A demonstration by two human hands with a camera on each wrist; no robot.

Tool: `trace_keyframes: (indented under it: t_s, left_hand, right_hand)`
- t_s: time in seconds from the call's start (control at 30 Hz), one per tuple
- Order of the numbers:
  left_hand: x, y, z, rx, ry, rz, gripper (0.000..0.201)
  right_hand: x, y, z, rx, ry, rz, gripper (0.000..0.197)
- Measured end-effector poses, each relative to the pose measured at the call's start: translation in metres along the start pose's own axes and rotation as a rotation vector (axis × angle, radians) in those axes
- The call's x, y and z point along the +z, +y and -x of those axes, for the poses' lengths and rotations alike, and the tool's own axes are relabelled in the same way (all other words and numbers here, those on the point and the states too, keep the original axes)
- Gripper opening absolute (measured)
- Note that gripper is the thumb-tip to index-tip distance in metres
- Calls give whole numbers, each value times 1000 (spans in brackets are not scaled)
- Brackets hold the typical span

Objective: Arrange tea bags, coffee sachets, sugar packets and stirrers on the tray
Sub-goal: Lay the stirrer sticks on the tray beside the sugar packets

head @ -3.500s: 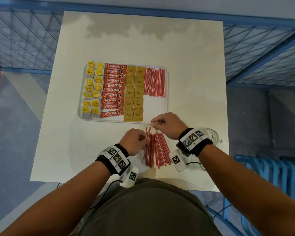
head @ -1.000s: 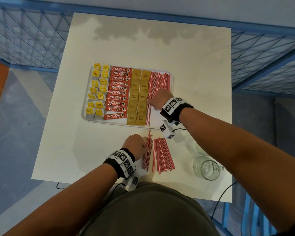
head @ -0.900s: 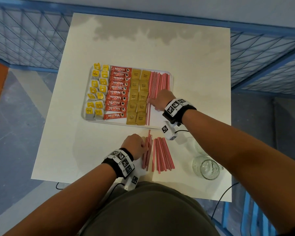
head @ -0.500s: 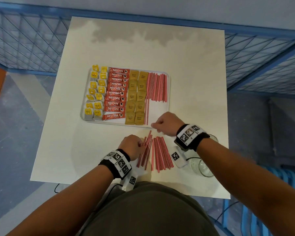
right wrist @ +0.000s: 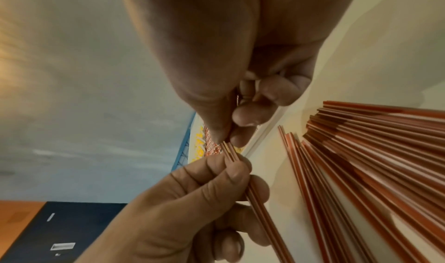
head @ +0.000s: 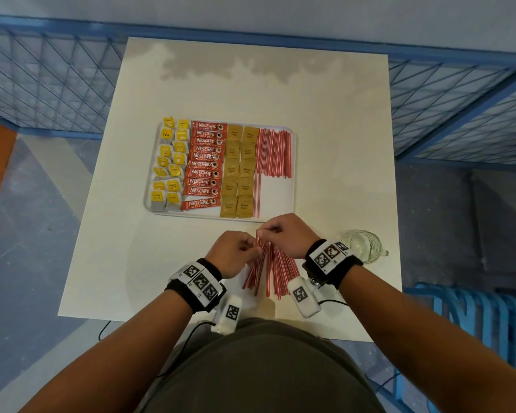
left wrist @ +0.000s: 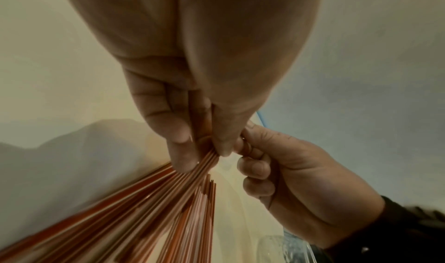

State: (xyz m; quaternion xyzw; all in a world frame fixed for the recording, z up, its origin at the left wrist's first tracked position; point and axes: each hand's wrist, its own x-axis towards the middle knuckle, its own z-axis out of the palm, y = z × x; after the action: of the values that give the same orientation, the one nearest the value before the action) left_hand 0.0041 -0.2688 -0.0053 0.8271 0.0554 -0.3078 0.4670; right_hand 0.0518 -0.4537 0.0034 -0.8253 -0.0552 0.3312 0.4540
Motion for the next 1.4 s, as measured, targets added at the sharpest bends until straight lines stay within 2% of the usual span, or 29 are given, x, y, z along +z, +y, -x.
trace_keyframes:
  t_s: [0.17,0.4,0.57,0.73,0.9,1.0,1.07,1.2,1.3,1.4]
  left_hand:
    - [-2,1,0,12,-33,-18,16]
    - [-2,3,-4,17,16,-5,14]
    - [2,-3,-6,-59,24,-240,21]
    - [13,-4,-10,-105,18,-400,29]
    - [21,2,-11,-98,30,-493,36]
    - [24,6,-11,-103,21,-533,33]
    - [25,6,-11,-105,28,-541,31]
    - [25,5,-12,-131,32,-531,26]
    - [24,6,-11,-138,37,-518,24]
    - [22,5,-12,-139,32,-499,22]
  right_hand:
    - [-4,-5,0,-6,-27,-19,20]
    - [-32,-21,-16,-39,-28,63,24]
    - [-70,-44,-41,-17,82,59,24]
    - [-91,-52,-81,-2,184,137,34]
    - [-85,-39,-116,70,173,195,31]
    - [-78,-32,-127,94,152,228,41]
    - [-74,-29,-131,113,134,253,43]
    - [-68,-25,-134,148,106,259,33]
    - [-67,-23,-136,151,121,239,43]
    - [-66,-23,-135,152,127,250,44]
